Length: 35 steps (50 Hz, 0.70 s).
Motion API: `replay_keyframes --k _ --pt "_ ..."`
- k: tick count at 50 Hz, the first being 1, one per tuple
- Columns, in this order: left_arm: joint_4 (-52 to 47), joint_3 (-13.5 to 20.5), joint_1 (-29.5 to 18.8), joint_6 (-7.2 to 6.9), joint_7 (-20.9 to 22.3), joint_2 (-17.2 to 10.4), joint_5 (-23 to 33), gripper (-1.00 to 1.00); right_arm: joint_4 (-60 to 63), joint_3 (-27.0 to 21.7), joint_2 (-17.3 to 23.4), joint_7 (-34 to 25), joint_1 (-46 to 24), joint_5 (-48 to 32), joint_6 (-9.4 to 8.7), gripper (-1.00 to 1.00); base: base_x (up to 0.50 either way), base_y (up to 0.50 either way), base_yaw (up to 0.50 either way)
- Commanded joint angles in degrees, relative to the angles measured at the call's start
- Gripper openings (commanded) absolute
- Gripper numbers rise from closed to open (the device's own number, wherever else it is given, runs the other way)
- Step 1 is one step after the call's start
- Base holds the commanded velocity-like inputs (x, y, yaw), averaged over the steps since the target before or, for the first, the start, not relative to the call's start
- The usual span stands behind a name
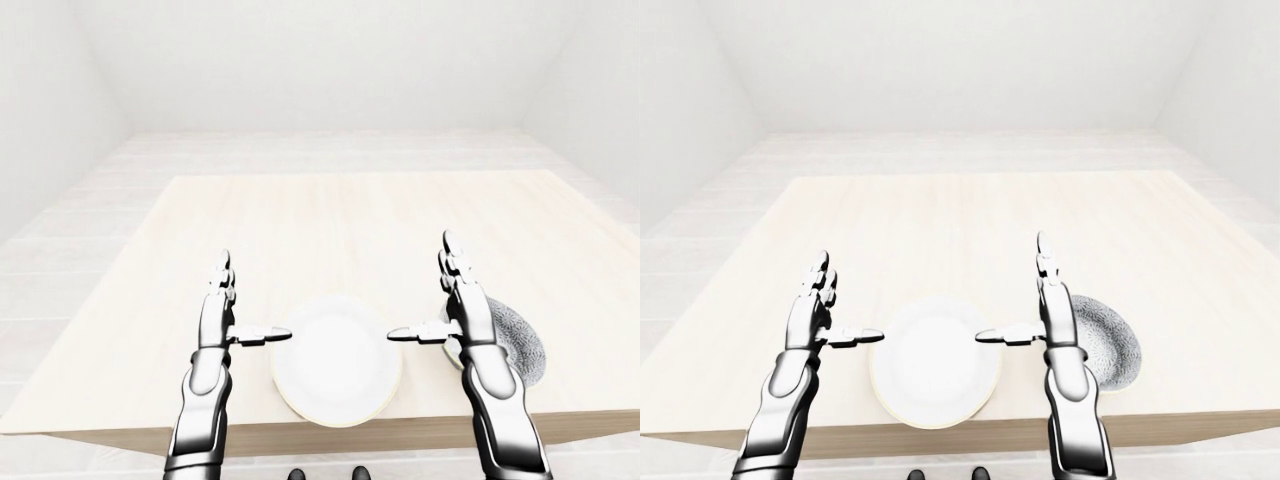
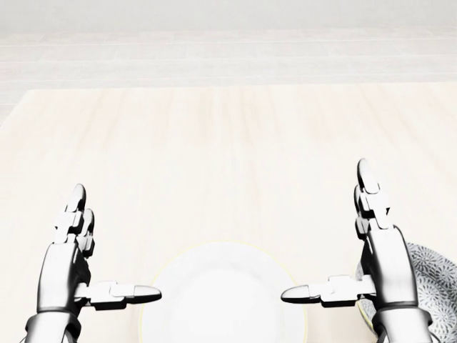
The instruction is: Put the bowl on the plate.
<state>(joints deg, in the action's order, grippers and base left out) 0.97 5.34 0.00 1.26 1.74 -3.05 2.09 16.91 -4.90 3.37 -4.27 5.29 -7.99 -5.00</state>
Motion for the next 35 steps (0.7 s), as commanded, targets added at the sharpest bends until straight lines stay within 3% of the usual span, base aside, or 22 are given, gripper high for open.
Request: replay_keyframes --k 1,17,27,35 --pt "-0.67 0.06 0.57 0.05 0.44 -0.03 0.51 1.0 7.49 -2.19 1.72 -1.92 2.63 -6.44 0.0 1.0 0.0 0.0 0.0" --pt "-0.21 0.66 0.77 0.58 0.94 -0.32 1.05 1.0 21.7 -13.95 0.53 -15.84 9.31 -13.59 0.0 1.0 0.0 0.0 0.0" --pt "-0.13 0.95 1.22 1.09 1.15 -0.28 0.93 1.0 23.06 -20.66 -2.51 -20.51 11.26 -15.01 0.0 1.0 0.0 0.0 0.0" --pt "-1.04 1.24 1.55 0.68 1.33 -0.37 0.74 1.0 20.85 -26.89 -5.53 -20.2 11.11 -9.73 0.0 1.0 0.0 0.0 0.0"
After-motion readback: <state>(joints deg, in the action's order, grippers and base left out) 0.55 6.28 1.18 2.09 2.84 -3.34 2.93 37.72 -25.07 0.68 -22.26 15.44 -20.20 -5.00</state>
